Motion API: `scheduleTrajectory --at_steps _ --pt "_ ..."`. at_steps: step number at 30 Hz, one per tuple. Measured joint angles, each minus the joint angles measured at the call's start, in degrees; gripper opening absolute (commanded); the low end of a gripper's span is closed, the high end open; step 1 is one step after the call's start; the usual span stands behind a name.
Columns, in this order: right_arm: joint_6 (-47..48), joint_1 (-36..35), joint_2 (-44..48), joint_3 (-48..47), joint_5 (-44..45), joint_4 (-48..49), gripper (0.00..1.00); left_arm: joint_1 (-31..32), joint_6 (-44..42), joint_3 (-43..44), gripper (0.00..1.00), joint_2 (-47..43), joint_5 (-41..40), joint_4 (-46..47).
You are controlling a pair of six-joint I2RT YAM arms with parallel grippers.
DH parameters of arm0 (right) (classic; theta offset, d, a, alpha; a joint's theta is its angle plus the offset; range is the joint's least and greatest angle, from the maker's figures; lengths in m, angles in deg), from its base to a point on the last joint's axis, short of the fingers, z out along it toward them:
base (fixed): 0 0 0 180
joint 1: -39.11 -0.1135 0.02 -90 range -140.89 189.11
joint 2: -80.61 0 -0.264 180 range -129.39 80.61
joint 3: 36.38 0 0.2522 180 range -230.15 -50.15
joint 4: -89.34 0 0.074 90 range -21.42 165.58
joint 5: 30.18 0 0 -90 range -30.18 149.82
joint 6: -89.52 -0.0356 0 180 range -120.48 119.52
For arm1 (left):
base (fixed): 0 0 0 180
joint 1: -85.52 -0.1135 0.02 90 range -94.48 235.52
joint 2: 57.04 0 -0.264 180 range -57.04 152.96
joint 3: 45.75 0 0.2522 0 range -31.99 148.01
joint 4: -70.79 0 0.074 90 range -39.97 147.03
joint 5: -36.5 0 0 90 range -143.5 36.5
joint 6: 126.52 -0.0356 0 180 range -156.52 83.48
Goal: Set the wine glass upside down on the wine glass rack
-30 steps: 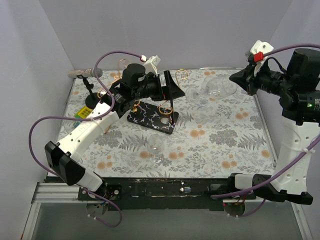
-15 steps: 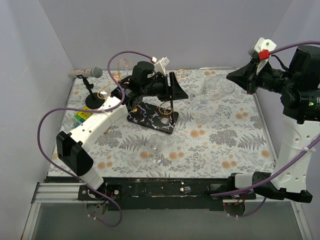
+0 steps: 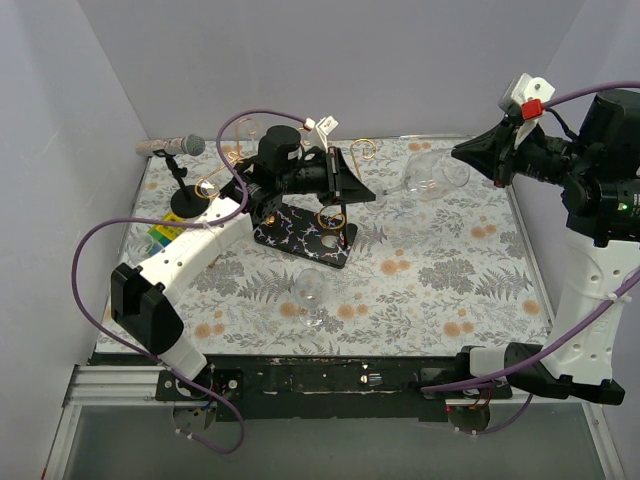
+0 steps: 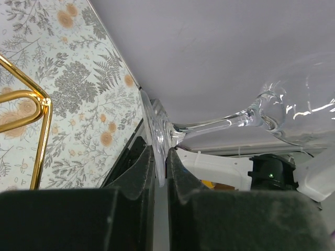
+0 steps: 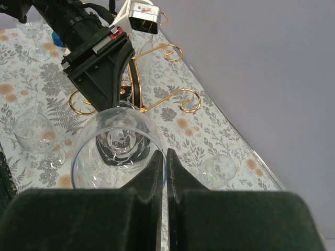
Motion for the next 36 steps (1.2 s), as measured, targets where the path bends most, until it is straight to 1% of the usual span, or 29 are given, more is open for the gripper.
scheduleTrajectory --at_steps 4,6,11,18,21,25,36 --pt "-0.02 0.02 0.00 0.00 -0.61 0.15 0.04 -1.70 2.86 -2.40 0.00 -1.62 2.93 2.71" --pt "-0.07 0.02 0.00 0.00 -1.36 0.46 0.07 -2.45 3.21 -2.93 0.00 -2.56 3.37 3.23" --pt "-0.48 -0.09 0.20 0.13 -4.11 1.88 0.33 -3.45 2.64 -3.56 0.00 -5.11 2.32 2.78" --pt "-0.52 -0.07 1.18 1.29 -5.51 3.04 0.55 -4.81 0.61 -3.56 0.00 -7.63 0.28 1.55" --pt "-0.57 -0.07 1.18 1.29 -5.92 3.17 0.59 -5.46 -0.83 -3.54 0.00 -8.76 -0.85 0.35" --pt "-0.66 -0.02 1.18 1.25 -6.58 3.15 0.60 -6.88 -3.63 -2.73 0.00 -10.19 -3.43 -3.13" --pt "-0.87 1.75 1.16 -1.14 -11.69 2.58 0.61 -9.01 -15.76 9.29 0.00 -11.37 -16.22 -16.55"
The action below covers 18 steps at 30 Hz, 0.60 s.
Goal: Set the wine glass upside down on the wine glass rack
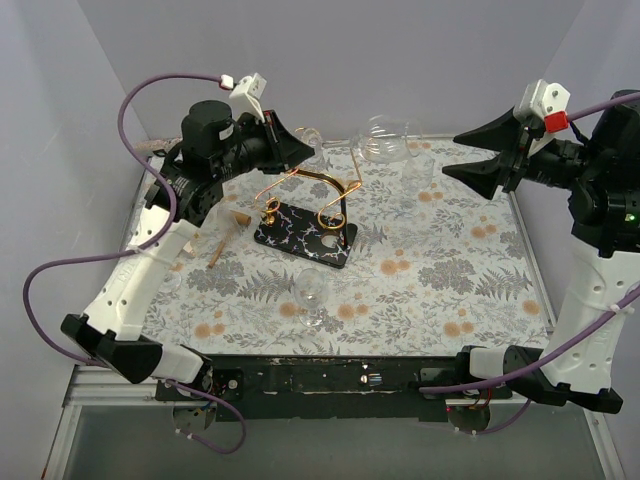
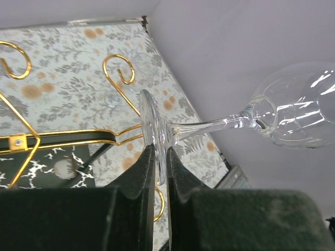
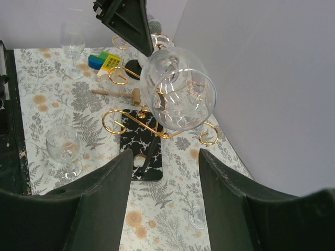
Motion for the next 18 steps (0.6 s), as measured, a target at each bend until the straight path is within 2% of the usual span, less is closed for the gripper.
scheduleTrajectory --at_steps 11,18 --pt "0.02 1.25 -0.37 -0.68 -2.47 -0.44 0.61 -0.02 -11.37 8.26 0.00 -0.37 -15.67 -9.40" --pt "0.07 1.29 -0.55 1.81 -2.16 -0.15 0.61 -0.02 -17.59 13.51 0.00 0.76 -26.10 -10.78"
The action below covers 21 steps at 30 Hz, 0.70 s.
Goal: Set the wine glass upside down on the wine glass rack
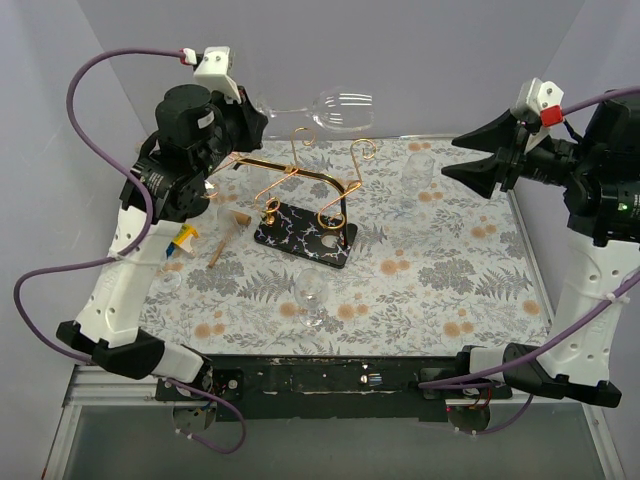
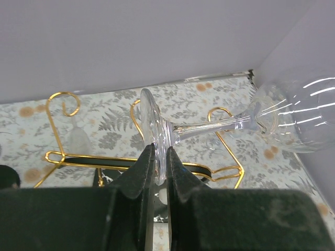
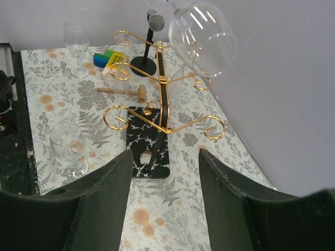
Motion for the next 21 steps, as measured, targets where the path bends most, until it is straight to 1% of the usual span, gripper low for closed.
scheduleTrajectory --at_steps 5,12,17,21 --pt "0.22 0.00 -0.20 3.52 0.87 0.57 0.61 -0.02 -3.98 2.49 0.00 2.16 -5.75 0.52" --pt "0.50 0.00 -0.35 9.14 2.08 1.75 0.61 0.52 -10.78 5.18 0.00 7.96 -13.22 2.97" --pt "0.57 0.02 -0.35 11.17 2.32 2.45 0.61 3.82 -18.78 6.62 0.00 12.52 -20.48 7.48" --pt "0.61 0.02 -0.33 12.92 2.32 3.43 0.61 7.06 -24.90 6.95 0.00 15.41 -24.17 11.21"
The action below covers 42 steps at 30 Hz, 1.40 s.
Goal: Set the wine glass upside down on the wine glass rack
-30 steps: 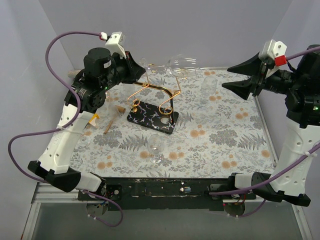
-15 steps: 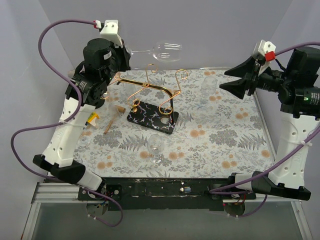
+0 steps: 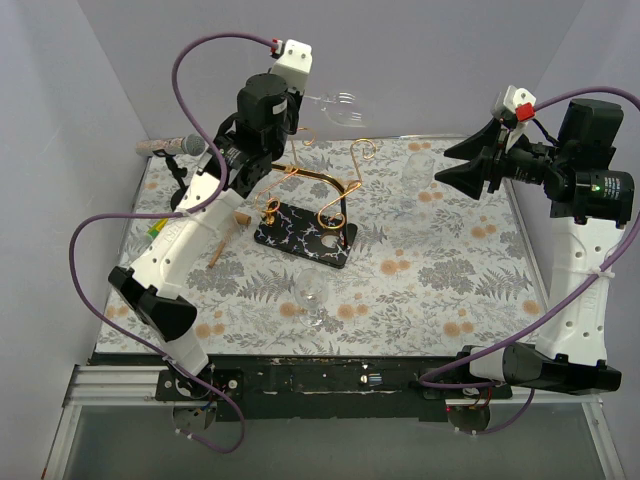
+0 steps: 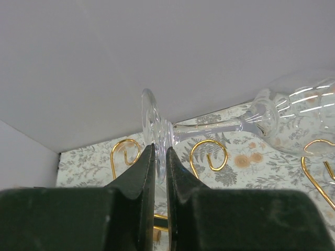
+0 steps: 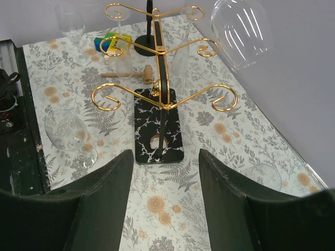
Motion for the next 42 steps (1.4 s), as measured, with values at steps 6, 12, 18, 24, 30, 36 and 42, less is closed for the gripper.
scheduleTrajectory --at_steps 6,12,18,24,30,36,42 --pt "0.00 0.22 0.00 1.53 0.02 0.22 0.61 2.36 -9.22 -0.59 0.00 2.80 -4.63 5.25" --pt "0.02 0.31 0.02 1.97 0.02 0.35 0.61 2.49 -15.13 -2.19 0.00 3.19 -7.74 8.68" --pt "0.04 0.31 0.79 3.69 -0.04 0.63 0.61 2.49 -17.42 -3.87 0.00 3.69 -8.50 10.80" --pt "0.11 0.31 0.90 4.85 -0.04 0.83 0.61 2.51 -19.28 -6.93 0.00 3.91 -8.48 11.39" --pt "0.11 0.31 1.16 4.87 -0.31 1.09 0.61 2.51 -20.44 -9.05 0.00 4.63 -8.26 12.28" --pt "0.20 0.31 1.27 5.03 -0.48 1.27 0.61 2.54 -21.22 -11.72 0.00 4.70 -6.54 12.04" --pt "0.22 0.35 1.31 5.70 -0.50 1.55 0.61 2.60 -21.66 -13.75 0.00 4.70 -5.62 11.98"
